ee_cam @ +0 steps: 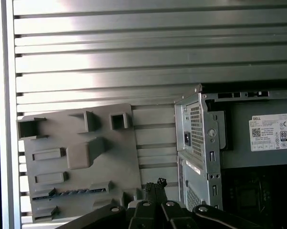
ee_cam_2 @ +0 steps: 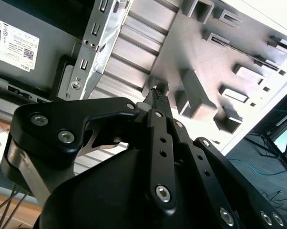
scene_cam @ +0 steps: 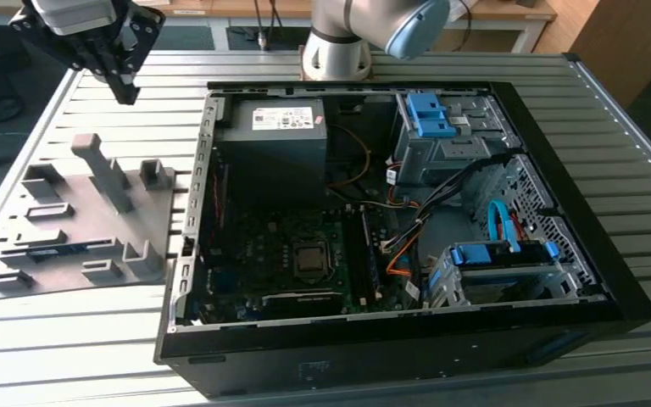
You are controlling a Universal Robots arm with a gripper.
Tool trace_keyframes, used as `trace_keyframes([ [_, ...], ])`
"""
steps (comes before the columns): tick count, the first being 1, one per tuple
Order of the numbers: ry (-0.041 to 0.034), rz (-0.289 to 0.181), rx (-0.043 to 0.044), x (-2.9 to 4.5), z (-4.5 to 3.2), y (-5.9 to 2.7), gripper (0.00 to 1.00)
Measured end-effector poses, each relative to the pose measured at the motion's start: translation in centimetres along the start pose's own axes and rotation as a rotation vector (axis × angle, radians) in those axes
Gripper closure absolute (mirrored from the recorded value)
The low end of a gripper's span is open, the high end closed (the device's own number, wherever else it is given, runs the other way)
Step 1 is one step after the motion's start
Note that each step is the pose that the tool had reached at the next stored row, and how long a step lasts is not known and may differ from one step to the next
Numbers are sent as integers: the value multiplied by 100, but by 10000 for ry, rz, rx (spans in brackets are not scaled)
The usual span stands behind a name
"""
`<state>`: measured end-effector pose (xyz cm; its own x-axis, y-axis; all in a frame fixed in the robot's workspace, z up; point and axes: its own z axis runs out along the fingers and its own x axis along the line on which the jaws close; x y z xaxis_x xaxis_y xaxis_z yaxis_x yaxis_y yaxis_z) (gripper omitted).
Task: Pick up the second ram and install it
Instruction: 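Reach for the second ram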
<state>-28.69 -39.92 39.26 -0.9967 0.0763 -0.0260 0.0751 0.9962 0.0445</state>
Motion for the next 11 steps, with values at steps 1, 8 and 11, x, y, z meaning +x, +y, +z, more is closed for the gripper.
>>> trace_keyframes([
  [1, 1, 0, 0, 14, 0, -1, 90],
  [8, 0, 0, 0, 102, 0, -8, 90],
  [11, 0, 0, 0, 134, -1, -12, 90],
])
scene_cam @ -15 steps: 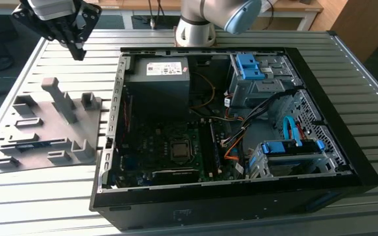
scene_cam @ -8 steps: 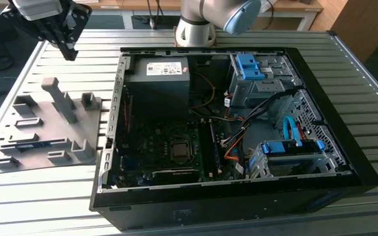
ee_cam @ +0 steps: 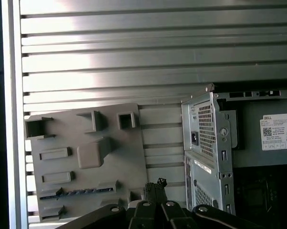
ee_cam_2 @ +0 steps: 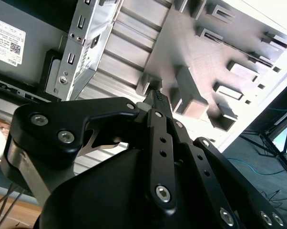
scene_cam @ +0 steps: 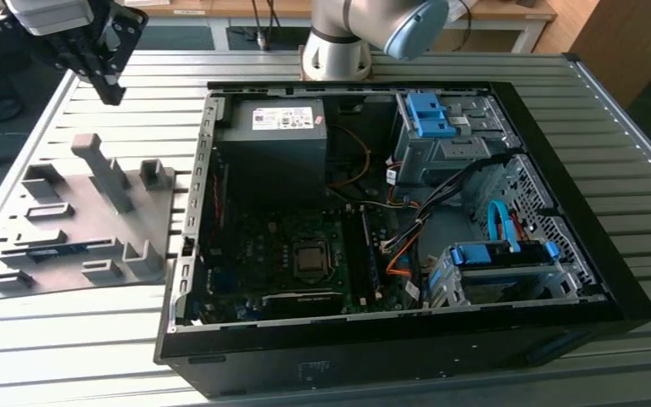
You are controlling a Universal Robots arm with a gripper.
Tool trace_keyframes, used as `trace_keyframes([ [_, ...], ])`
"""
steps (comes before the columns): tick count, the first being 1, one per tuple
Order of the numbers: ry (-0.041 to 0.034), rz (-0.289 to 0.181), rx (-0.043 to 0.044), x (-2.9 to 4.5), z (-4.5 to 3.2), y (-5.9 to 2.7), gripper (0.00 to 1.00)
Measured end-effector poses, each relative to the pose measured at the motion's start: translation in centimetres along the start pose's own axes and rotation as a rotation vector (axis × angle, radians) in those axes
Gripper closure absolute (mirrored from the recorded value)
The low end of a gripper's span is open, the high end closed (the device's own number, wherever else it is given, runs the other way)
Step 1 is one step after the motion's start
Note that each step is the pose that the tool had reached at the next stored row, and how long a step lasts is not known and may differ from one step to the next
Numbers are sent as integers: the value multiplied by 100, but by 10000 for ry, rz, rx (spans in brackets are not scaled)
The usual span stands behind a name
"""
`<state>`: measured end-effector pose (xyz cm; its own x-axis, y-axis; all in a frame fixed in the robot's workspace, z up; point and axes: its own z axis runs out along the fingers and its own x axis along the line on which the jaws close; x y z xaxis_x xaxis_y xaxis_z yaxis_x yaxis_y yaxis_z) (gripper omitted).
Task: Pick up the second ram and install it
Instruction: 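Reach for the second ram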
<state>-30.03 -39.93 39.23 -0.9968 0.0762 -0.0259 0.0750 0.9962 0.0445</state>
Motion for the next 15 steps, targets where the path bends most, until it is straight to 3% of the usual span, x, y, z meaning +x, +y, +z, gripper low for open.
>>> trace_keyframes([
  [9, 1, 0, 0, 146, -5, -51, 90],
  [15, 0, 1, -1, 264, -9, -152, 90],
])
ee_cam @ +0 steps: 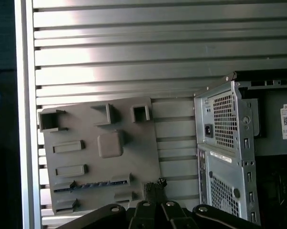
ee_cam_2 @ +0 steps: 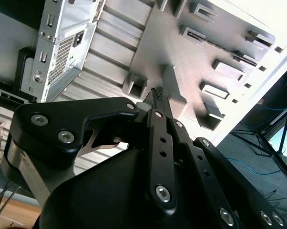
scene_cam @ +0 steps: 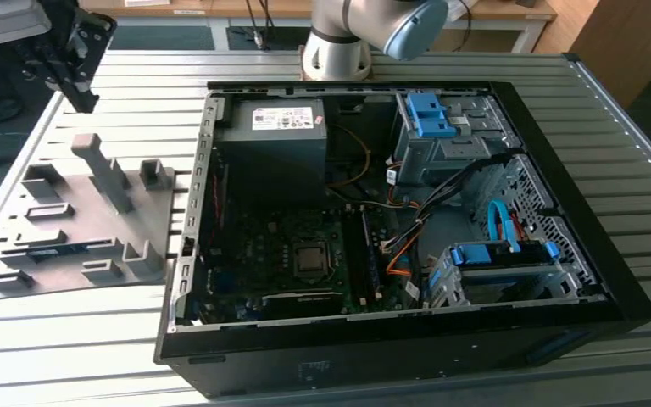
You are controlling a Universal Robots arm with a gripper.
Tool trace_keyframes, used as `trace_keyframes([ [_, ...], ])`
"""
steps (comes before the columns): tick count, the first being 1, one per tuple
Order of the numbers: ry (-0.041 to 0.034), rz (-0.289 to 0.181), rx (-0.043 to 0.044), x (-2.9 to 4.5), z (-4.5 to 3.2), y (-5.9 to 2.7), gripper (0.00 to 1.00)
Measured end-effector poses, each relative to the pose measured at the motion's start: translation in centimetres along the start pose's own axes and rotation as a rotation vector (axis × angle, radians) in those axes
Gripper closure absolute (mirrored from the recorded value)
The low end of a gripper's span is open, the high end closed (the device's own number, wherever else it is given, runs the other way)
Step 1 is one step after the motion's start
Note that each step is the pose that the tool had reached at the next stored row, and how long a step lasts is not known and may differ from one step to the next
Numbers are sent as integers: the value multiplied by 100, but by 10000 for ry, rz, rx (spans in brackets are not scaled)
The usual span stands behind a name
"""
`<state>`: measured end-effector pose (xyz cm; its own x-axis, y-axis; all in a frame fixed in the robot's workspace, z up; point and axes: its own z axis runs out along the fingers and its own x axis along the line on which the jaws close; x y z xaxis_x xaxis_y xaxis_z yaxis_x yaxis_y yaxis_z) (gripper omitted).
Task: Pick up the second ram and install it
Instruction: 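Reach for the second ram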
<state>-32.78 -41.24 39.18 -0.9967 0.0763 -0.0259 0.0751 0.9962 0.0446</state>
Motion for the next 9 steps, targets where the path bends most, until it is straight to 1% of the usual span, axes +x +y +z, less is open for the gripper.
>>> trace_keyframes([
  [4, -2, 0, -2, 109, 0, -62, 90],
  [9, -4, -1, -3, 154, 24, -87, 90],
])
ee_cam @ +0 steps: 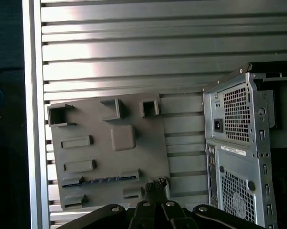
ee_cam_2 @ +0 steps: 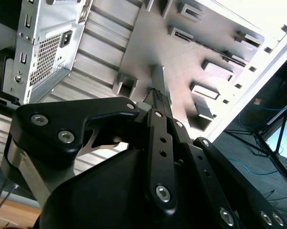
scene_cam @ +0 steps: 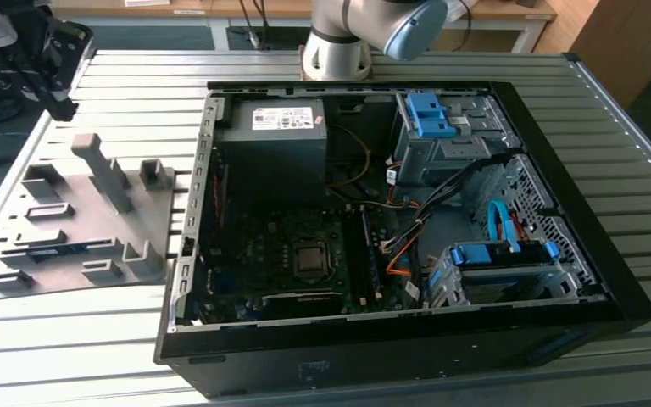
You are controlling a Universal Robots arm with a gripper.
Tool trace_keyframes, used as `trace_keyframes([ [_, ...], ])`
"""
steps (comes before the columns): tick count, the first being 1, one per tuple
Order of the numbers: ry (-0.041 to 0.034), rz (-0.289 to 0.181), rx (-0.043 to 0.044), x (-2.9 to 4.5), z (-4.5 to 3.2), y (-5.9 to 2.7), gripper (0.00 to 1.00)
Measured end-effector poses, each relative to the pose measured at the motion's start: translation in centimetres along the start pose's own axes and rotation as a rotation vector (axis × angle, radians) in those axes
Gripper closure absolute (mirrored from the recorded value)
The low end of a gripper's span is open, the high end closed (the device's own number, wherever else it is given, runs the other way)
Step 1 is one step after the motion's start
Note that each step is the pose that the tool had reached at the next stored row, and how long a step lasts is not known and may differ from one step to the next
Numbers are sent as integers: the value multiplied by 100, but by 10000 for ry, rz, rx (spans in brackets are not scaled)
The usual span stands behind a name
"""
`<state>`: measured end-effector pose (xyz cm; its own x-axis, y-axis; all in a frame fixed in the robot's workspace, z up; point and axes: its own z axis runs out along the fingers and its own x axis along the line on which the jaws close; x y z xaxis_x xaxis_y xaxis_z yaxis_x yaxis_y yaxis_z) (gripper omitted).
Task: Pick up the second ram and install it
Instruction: 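Reach for the second ram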
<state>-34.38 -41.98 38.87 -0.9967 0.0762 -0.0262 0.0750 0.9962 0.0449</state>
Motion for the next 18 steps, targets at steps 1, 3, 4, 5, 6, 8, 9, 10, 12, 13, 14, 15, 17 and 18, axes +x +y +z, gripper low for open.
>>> trace_keyframes([
  [1, 1, 1, 0, 8, 8, -2, 90],
  [3, 2, 0, 2, 34, 25, -8, 90],
  [4, 2, 0, 2, 50, 35, -11, 90],
  [5, 0, 0, 0, 64, 49, -13, 90],
  [6, 0, 0, 1, 79, 62, -15, 90],
  [8, 2, 0, 2, 107, 96, -19, 90],
  [9, 1, -1, 1, 123, 114, -21, 90],
  [10, 1, 0, 1, 138, 132, -23, 90],
  [12, 1, -1, 1, 164, 167, -26, 90],
  [13, 1, -1, 1, 173, 185, -28, 90],
  [14, 1, -1, 1, 180, 202, -29, 90],
  [15, 2, -1, 1, 189, 220, -30, 90],
  [17, 1, -1, 1, 212, 256, -34, 90],
  [18, 3, -1, 2, 228, 273, -36, 90],
])
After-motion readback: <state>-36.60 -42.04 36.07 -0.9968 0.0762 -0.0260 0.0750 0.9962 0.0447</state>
